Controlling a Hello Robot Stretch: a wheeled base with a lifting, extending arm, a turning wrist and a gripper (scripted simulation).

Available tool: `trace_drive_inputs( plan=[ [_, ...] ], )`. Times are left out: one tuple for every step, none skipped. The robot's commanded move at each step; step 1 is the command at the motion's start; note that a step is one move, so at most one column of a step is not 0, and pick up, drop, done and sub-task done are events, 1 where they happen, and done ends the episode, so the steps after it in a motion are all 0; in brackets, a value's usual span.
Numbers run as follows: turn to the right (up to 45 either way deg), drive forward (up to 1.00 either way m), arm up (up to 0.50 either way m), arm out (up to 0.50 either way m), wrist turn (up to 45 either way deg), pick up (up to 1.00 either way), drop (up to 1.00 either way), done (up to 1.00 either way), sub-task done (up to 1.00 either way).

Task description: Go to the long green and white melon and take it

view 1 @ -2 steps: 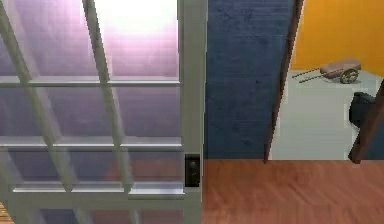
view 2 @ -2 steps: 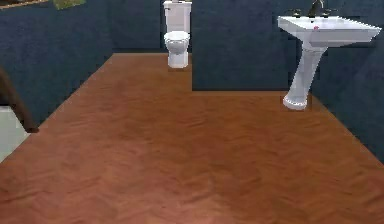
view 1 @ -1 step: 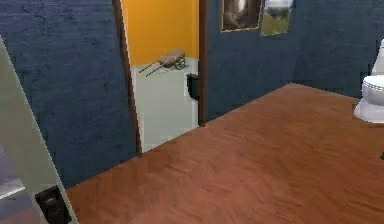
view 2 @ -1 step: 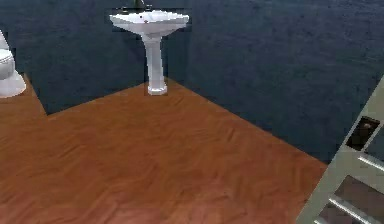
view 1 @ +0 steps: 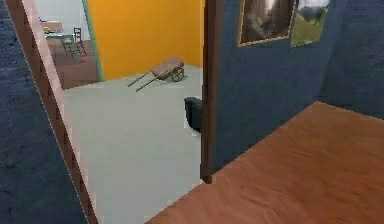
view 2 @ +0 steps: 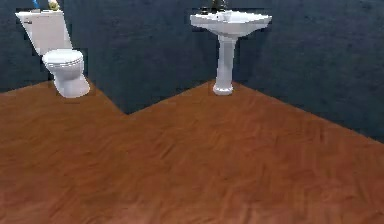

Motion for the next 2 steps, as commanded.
trace_drive_inputs(
  plan=[
    [0.0,1.0,0.0,0.0,0.0,0.0,0.0,0.0,0.0],
    [-45.0,0.0,0.0,0.0,0.0,0.0,0.0,0.0,0.0]
  ],
)
